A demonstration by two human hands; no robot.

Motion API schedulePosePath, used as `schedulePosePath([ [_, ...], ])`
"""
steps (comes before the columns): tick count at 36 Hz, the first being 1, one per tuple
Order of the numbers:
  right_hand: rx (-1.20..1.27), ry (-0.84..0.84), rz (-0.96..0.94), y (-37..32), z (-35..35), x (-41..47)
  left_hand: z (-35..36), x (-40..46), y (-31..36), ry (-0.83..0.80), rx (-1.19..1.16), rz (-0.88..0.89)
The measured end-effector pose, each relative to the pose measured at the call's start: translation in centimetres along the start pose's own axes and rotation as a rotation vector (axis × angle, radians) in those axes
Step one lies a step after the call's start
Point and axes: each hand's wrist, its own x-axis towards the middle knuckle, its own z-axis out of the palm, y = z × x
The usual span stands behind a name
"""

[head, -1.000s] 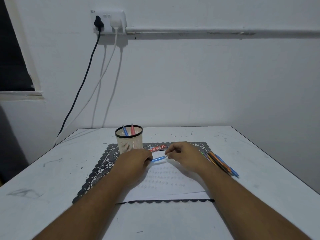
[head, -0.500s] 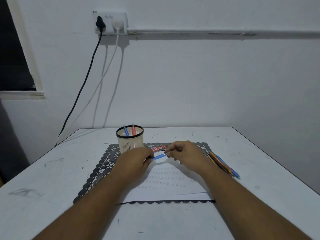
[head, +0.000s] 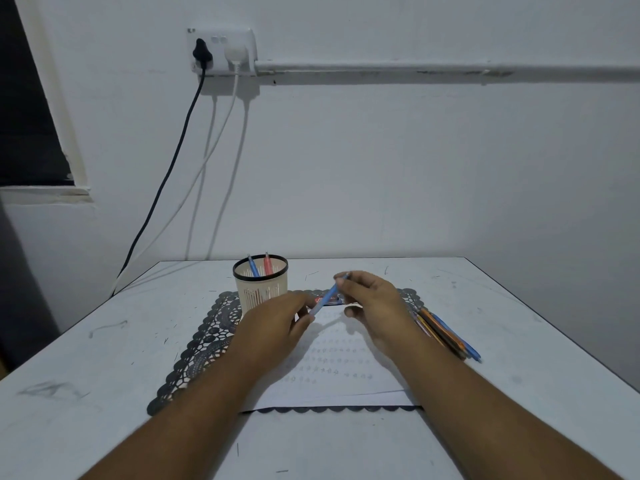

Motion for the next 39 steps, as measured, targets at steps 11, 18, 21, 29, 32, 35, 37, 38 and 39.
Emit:
schedulePosePath([
  [11,0.177,0.030,-0.102,-1.2,-0.1,-0.1,0.1,0.1,-0.2,-0.053,-0.357,-0.142],
  [18,0.275,-0.139,-0.111,-0.7,0.9,-0.6,0.0,-0.1,0.6,-0.045,-0.486,-0.264],
  [21,0.369,-0.204,-0.087,-0.5,1.7,-1.0,0.3,-0.4,1.2,-0.050,-0.551,-0.334],
  [29,0.536,-0.264,-0.073,-0.3,2.8,-1.2,0.5,-0.6,1.6,-0.078,-0.580,-0.330],
  [32,0.617,-0.249,-0.038,-0.5,2.4,-1.1,0.2,-0.7,1.9,-0.090,-0.618,-0.335],
  [35,0.663,-0.214,-0.003,-0.7,2.0,-1.0,0.0,-0.6,1.9,-0.110,-0.625,-0.313],
  [37,0.671,-0.193,0.014,-0.6,1.8,-0.9,0.0,-0.6,1.8,-0.112,-0.623,-0.304],
  [38,0.671,-0.187,0.022,-0.6,1.7,-0.9,0.0,-0.6,1.7,-0.113,-0.623,-0.301],
  [39,0.670,-0.184,0.029,-0.6,1.6,-0.8,0.1,-0.6,1.7,-0.117,-0.618,-0.299],
])
